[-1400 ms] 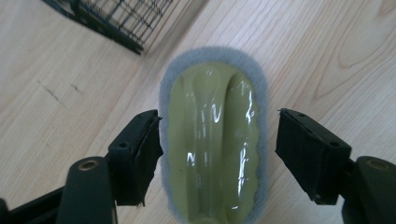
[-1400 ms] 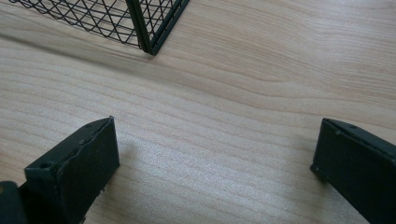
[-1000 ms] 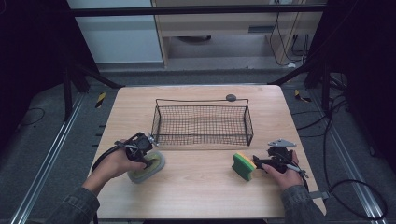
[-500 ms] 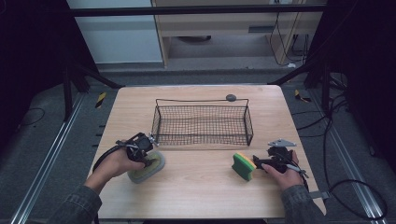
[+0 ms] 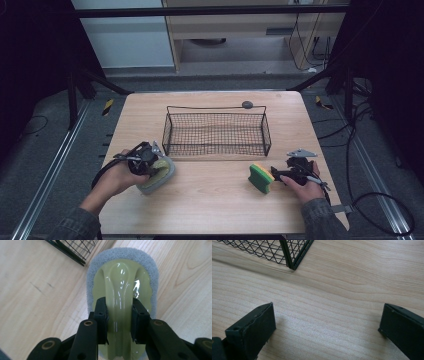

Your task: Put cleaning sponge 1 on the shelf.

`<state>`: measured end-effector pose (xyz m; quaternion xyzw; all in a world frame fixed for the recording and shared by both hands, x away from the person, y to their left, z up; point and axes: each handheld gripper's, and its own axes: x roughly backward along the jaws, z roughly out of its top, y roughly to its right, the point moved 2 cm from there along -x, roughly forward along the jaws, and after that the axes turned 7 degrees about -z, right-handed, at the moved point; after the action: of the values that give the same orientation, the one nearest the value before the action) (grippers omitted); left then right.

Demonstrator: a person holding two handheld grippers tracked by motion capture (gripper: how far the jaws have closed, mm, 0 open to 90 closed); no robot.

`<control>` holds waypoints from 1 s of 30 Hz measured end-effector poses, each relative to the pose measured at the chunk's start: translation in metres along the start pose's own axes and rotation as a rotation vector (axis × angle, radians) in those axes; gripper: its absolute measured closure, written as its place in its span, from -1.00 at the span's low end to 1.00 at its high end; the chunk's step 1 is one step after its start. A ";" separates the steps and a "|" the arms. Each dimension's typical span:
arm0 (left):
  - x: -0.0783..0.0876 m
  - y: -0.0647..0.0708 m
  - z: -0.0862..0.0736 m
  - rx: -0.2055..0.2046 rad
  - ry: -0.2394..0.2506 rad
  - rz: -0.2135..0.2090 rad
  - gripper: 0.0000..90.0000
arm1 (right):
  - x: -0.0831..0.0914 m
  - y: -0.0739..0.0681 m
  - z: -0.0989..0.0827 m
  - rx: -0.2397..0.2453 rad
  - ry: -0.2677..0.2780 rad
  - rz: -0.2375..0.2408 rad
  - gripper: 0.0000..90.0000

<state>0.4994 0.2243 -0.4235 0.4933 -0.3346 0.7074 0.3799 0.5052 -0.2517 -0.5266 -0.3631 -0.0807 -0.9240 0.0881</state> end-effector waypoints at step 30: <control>0.073 -0.009 0.029 -0.203 0.149 0.213 0.57 | 0.000 0.000 0.000 0.002 0.000 0.001 -0.99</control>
<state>0.5043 0.2190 -0.3449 0.3602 -0.4259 0.7408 0.3742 0.5055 -0.2519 -0.5267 -0.3630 -0.0814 -0.9240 0.0888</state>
